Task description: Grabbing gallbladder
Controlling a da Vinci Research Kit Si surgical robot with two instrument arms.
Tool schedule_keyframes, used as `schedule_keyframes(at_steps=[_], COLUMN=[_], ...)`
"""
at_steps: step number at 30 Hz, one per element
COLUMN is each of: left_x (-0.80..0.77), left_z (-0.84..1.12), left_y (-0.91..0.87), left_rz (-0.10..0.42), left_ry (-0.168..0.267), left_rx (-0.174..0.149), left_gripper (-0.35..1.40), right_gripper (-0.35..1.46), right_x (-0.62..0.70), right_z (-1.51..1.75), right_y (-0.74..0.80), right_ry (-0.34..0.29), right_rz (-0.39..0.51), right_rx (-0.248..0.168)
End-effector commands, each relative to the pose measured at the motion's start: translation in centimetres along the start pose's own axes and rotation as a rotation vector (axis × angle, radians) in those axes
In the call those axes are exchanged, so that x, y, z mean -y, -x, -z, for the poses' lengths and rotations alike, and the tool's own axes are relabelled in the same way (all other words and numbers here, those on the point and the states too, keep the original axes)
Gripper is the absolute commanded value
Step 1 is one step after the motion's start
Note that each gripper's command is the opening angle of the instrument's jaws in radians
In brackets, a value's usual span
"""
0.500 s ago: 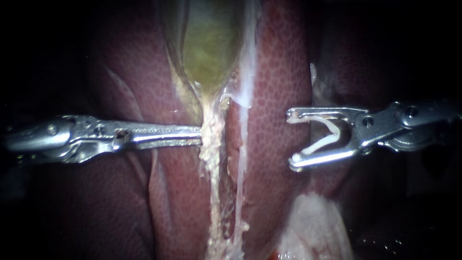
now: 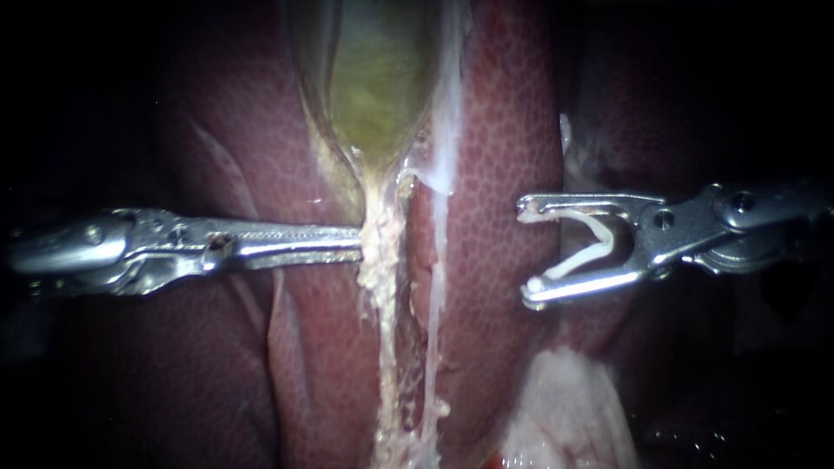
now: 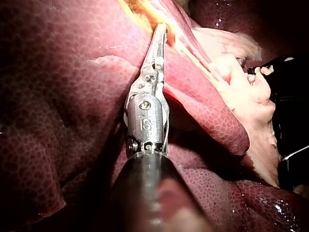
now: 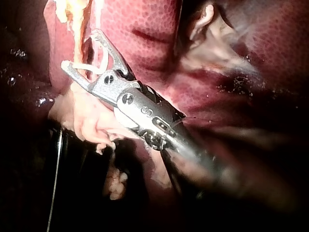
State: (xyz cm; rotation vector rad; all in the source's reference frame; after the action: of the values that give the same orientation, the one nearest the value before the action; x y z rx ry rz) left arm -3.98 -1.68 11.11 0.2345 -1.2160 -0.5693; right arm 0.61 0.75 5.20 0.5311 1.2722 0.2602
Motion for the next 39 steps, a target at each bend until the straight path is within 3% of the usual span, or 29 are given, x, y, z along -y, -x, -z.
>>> schedule_keyframes(at_steps=[1,7,14,23,39], left_x=[0.00,0.02,0.05,0.09,0.16], left_z=[0.02,0.18,0.37,0.34,-0.03], left_y=[0.00,0.02,0.16,0.25,0.29], left_rz=[-0.001,0.001,0.008,0.059,0.119], left_ry=[-0.001,0.003,0.007,0.019,0.043], left_rx=[0.000,-0.001,-0.002,0.010,0.012], left_gripper=[-0.33,0.10,0.42,0.49,0.47], right_gripper=[0.55,0.55,0.55,0.55,0.55], right_x=[0.00,0.00,0.00,0.00,0.00], right_z=[0.00,0.01,0.02,0.01,-0.01], right_y=[0.00,0.01,0.01,0.01,0.00], right_ry=[0.000,-0.001,0.000,0.000,0.001], right_rz=[0.000,0.000,0.000,0.000,0.000], right_rx=[0.000,0.000,0.000,0.000,0.000])
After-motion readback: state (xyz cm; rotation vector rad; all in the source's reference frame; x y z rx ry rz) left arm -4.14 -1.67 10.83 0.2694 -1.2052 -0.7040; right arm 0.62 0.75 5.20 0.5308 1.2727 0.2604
